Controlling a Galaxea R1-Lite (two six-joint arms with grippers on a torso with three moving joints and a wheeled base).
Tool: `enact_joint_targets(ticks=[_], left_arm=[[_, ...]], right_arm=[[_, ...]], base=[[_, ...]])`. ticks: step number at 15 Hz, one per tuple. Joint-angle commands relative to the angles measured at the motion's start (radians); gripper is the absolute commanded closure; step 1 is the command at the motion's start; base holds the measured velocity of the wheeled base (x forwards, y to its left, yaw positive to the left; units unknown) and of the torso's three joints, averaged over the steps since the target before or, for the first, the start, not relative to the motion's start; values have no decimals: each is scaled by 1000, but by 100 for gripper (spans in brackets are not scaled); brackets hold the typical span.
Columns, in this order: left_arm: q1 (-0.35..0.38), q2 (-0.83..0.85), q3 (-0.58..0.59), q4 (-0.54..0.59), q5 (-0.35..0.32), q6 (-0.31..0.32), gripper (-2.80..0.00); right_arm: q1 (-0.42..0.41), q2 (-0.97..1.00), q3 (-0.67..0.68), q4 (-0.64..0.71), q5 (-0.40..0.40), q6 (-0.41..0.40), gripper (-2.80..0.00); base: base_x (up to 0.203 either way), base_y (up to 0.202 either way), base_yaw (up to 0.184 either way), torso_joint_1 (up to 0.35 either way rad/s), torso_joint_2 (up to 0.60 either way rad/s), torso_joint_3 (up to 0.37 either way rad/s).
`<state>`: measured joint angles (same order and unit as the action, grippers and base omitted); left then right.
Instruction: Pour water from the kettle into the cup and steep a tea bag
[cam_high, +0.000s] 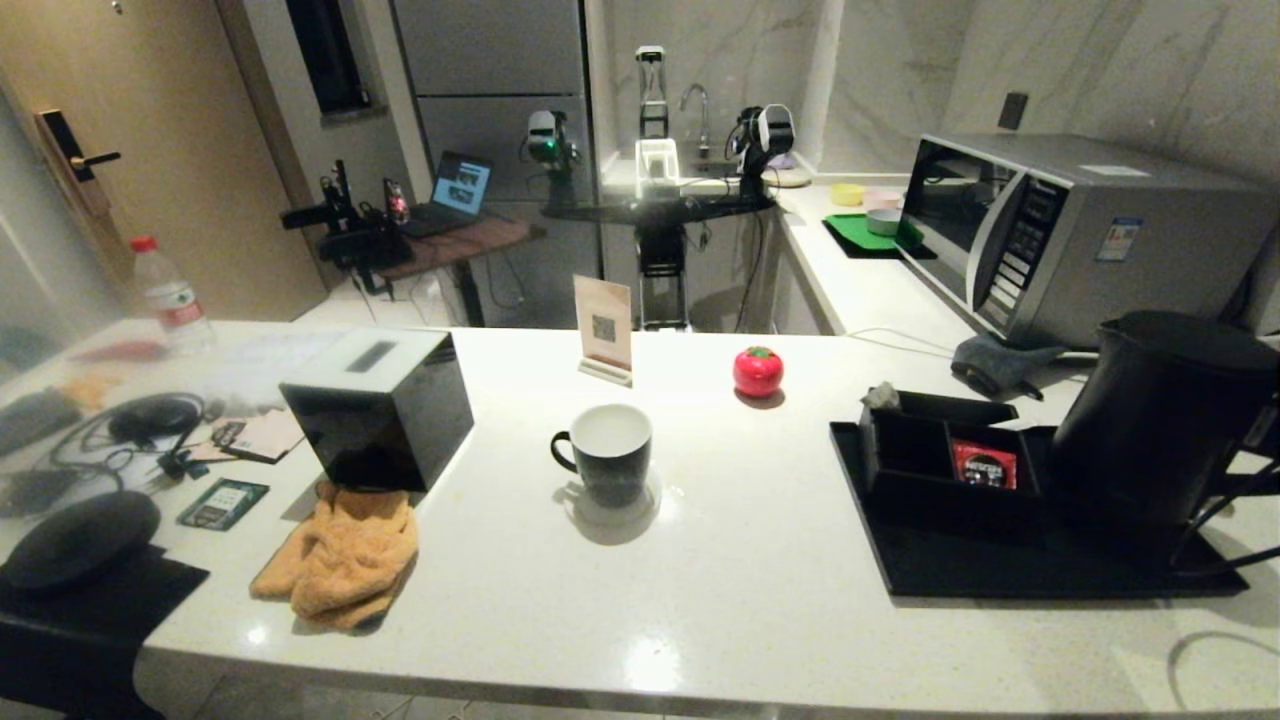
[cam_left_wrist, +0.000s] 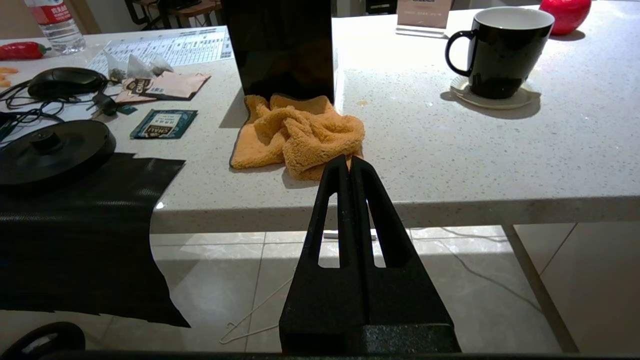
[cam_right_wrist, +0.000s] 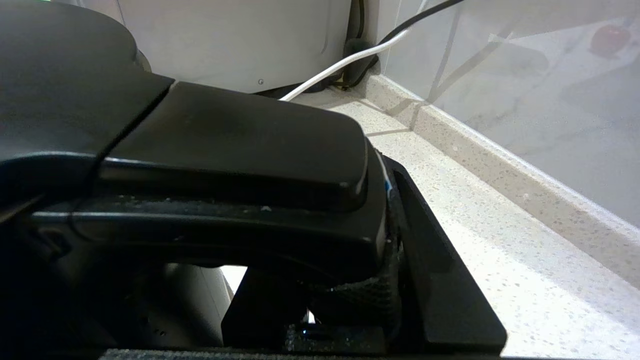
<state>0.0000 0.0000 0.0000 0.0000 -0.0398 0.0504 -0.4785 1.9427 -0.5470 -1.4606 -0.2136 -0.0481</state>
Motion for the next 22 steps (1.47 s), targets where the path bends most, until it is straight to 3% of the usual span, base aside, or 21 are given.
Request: enact_joint_targets(ticks=[1, 7, 12, 17, 22], left_arm=[[0, 0, 0, 0, 0, 0, 0], [0, 0, 0, 0, 0, 0, 0], [0, 0, 0, 0, 0, 0, 0], [2, 0, 0, 0, 0, 0, 0], [1, 0, 0, 0, 0, 0, 0]], right_arm=[[0, -57, 5, 17, -1, -1, 0], [5, -167, 4, 128, 0, -1, 0], [59, -266, 4, 245, -1, 38, 0], [177, -362, 17, 329, -2, 67, 0], [346, -448, 86, 339, -4, 78, 0]], base=[[0, 0, 0, 0, 0, 0], [0, 0, 0, 0, 0, 0], [0, 0, 0, 0, 0, 0], [0, 0, 0, 0, 0, 0], [0, 0, 0, 0, 0, 0]])
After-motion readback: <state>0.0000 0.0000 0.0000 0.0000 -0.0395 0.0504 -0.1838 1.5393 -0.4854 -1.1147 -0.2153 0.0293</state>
